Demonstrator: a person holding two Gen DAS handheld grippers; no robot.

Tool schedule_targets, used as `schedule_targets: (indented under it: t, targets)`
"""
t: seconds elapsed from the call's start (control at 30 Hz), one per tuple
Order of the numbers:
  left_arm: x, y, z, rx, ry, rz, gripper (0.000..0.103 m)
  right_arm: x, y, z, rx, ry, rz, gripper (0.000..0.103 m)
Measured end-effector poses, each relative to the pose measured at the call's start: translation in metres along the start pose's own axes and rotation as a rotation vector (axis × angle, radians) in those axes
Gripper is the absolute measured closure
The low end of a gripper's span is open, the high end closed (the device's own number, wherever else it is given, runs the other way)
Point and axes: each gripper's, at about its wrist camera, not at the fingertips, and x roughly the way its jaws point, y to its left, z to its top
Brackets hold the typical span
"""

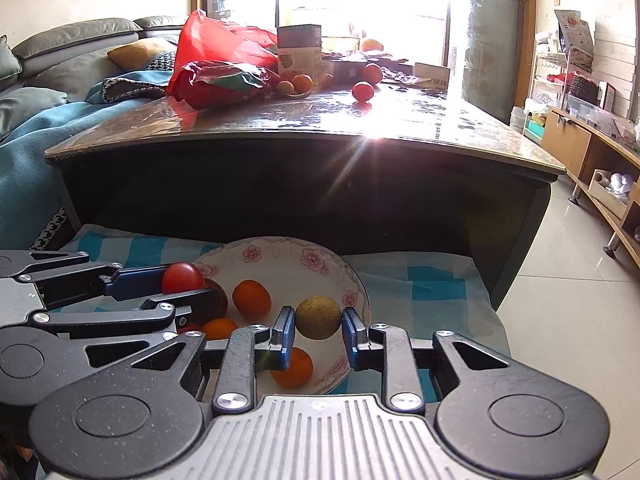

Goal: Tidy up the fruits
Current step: 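Carry the red tomato and brown kiwi over the flowered plate with both tools, then lower both tools into the plate and open them to release the fruits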

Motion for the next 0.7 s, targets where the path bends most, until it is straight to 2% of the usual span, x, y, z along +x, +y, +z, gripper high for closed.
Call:
schedule_targets:
  t: [0.7]
  targets:
    - [0.034, 0.007, -0.006, -0.027, 0.024, -0.003, 0.066, 0.037, -0.010, 0.002, 0.034, 0.017, 0.045, 0.081]
